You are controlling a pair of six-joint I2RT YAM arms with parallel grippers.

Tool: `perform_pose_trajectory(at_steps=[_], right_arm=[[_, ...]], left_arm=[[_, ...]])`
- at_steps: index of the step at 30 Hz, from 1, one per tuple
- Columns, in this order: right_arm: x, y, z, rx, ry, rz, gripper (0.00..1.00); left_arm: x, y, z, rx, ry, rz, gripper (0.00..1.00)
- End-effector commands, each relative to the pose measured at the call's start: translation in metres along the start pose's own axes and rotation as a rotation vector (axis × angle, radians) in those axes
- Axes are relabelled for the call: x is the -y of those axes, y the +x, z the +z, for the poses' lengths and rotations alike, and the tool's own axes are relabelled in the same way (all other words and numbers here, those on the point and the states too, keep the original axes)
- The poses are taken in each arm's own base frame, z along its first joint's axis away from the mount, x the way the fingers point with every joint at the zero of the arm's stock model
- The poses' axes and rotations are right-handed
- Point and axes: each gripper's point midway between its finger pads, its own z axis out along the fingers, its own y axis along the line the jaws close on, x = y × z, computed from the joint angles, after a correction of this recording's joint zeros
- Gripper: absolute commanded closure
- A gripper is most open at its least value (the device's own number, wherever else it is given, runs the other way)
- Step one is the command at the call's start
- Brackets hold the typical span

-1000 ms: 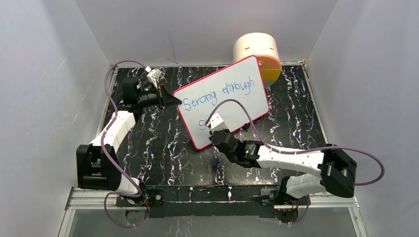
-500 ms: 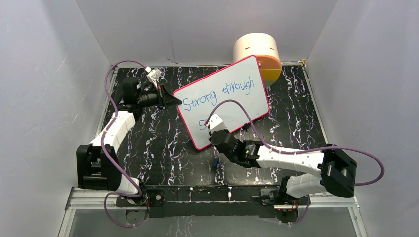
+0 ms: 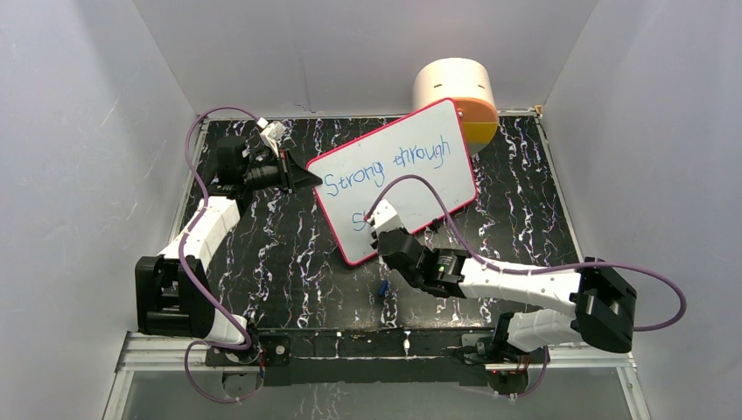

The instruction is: Write a sentence on the whiteboard

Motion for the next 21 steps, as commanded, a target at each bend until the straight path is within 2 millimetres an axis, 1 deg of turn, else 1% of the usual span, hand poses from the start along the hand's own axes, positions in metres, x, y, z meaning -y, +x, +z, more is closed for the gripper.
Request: perform_pose_trajectory(at_steps=[1, 4, 7, 11, 13, 17, 21], right_arm=[[0.014, -0.041, -0.014, 0.128, 0.035, 0.045, 1.00], [0.020, -0.043, -0.014, 0.128, 0.056, 0.034, 1.00], [0.020, -0.047, -0.015, 0.139, 0.051, 0.037, 1.00], [0.021, -0.047, -0.017, 0.151, 0.047, 0.035, 1.00], [0.021, -0.055, -0.019, 0.184, 0.041, 0.053, 1.00], [0.020, -0.070, -0.026, 0.243, 0.013, 0.067, 1.00], [0.016, -0.080, -0.030, 0.277, -0.022, 0.072, 1.00]], left_arm=[[-0.009, 0.004, -0.003, -0.016, -0.054, -0.013, 1.00], [-0.010, 0.004, -0.003, -0.015, -0.065, -0.011, 1.00], [-0.012, 0.004, -0.005, -0.019, -0.084, -0.011, 0.99], [-0.008, -0.001, -0.013, -0.008, -0.132, 0.004, 0.78], [-0.006, -0.006, -0.019, 0.002, -0.174, 0.005, 0.68], [-0.012, -0.017, -0.042, 0.044, -0.369, -0.030, 0.56], [-0.001, -0.013, -0.059, 0.081, -0.441, -0.099, 0.48]])
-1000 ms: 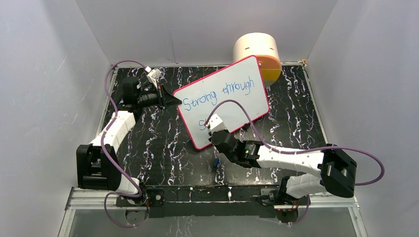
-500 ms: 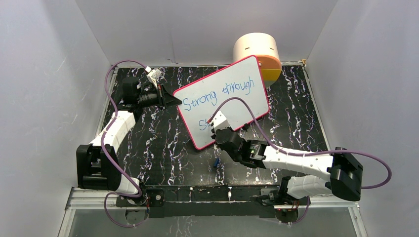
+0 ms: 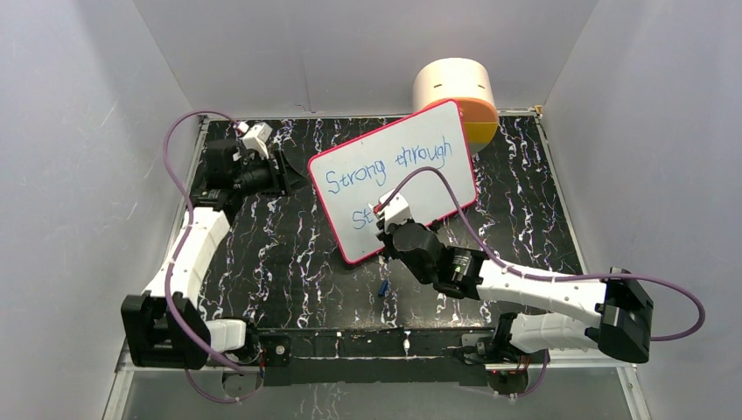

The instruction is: Write a sentence on the whiteboard

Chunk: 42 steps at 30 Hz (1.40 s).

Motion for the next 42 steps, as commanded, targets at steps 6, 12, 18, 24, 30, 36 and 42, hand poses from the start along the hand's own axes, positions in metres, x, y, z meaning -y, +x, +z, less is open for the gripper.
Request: perform_pose_trajectory(at_steps=[6, 12, 18, 24, 30, 36, 42], right_arm=[[-0.010, -0.050, -0.012, 0.213, -0.104, 0.112, 1.00], [-0.022, -0.058, -0.015, 0.272, -0.175, 0.148, 1.00], [-0.030, -0.064, -0.020, 0.319, -0.234, 0.195, 1.00], [-0.035, -0.068, -0.025, 0.358, -0.271, 0.227, 1.00], [-0.033, -0.070, -0.026, 0.377, -0.270, 0.233, 1.00], [-0.032, -0.071, -0.028, 0.400, -0.269, 0.247, 1.00], [-0.031, -0.072, -0.029, 0.419, -0.271, 0.255, 1.00]], left_arm=[[0.033, -0.009, -0.047, 0.148, -0.071, -0.230, 0.42], [0.071, 0.004, -0.042, 0.151, 0.072, -0.347, 0.41], [0.098, 0.021, -0.024, 0.162, 0.102, -0.407, 0.41], [0.110, 0.027, -0.011, 0.190, 0.146, -0.484, 0.44], [0.128, 0.038, 0.007, 0.171, 0.198, -0.533, 0.48], [0.136, 0.047, 0.018, 0.166, 0.198, -0.558, 0.52], [0.142, 0.049, 0.024, 0.170, 0.215, -0.588, 0.69]])
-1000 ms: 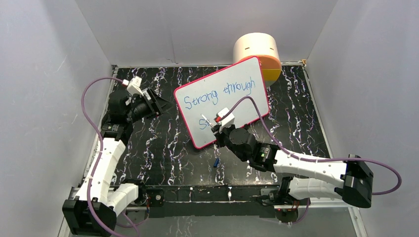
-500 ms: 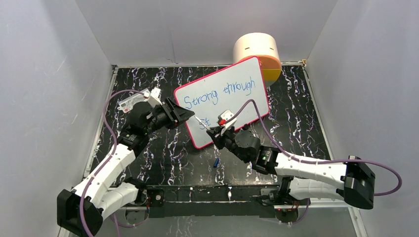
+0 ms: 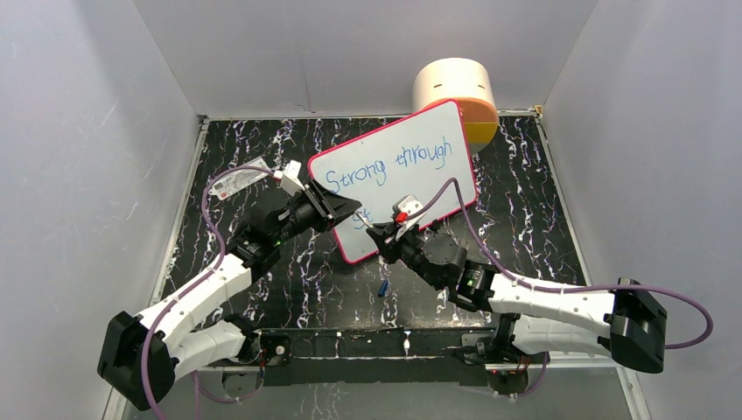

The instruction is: Write a sentence on the whiteboard

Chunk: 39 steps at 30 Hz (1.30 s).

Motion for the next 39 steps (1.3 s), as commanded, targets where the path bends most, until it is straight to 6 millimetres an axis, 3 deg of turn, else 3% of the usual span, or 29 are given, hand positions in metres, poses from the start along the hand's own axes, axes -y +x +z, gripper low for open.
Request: perform_pose_trajectory(at_steps=[1, 8, 13, 22, 25, 39], right_arm=[[-0.003, -0.031, -0.002, 0.114, -0.016, 0.048, 1.00], [0.001, -0.038, -0.006, 0.174, -0.004, 0.085, 1.00], [0.012, -0.048, -0.014, 0.264, 0.040, 0.188, 0.84], [0.008, -0.062, -0.023, 0.363, -0.011, 0.319, 0.51], [0.008, -0.064, -0.024, 0.375, -0.015, 0.341, 0.44], [0.008, -0.061, -0.010, 0.338, -0.029, 0.373, 0.44]], left_arm=[[0.011, -0.005, 0.005, 0.043, 0.046, -0.025, 0.72], [0.012, 0.002, 0.008, 0.037, 0.072, -0.095, 1.00], [0.018, -0.001, 0.003, 0.072, 0.101, -0.170, 1.00], [0.022, -0.003, 0.000, 0.081, 0.127, -0.305, 1.00], [0.024, -0.003, -0.001, 0.083, 0.133, -0.324, 1.00], [0.024, 0.001, 0.003, 0.057, 0.141, -0.372, 1.00]])
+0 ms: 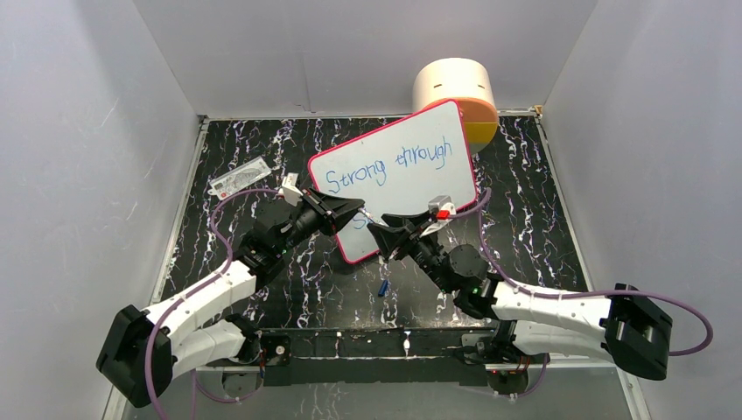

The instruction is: Write a sentence on the whiteboard

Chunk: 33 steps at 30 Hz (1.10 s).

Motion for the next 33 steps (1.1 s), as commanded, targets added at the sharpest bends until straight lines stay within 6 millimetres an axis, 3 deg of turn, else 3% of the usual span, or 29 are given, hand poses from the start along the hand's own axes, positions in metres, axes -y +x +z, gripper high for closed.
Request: perform_pose_trajectory(at_steps=[1, 29, 33], right_arm=[[-0.010, -0.021, 0.009, 0.055, -0.031, 0.049, 0.45], [-0.013, -0.033, 0.016, 0.095, -0.093, 0.080, 0.57], [-0.012, -0.032, 0.017, 0.088, -0.090, 0.077, 0.63]], left_arm=[[0.005, 0.002, 0.000, -0.003, 0.033, -0.012, 1.00], [-0.001, 0.013, 0.003, -0.049, 0.027, -0.019, 1.00], [-0.001, 0.014, 0.004, -0.052, 0.030, -0.017, 1.00]])
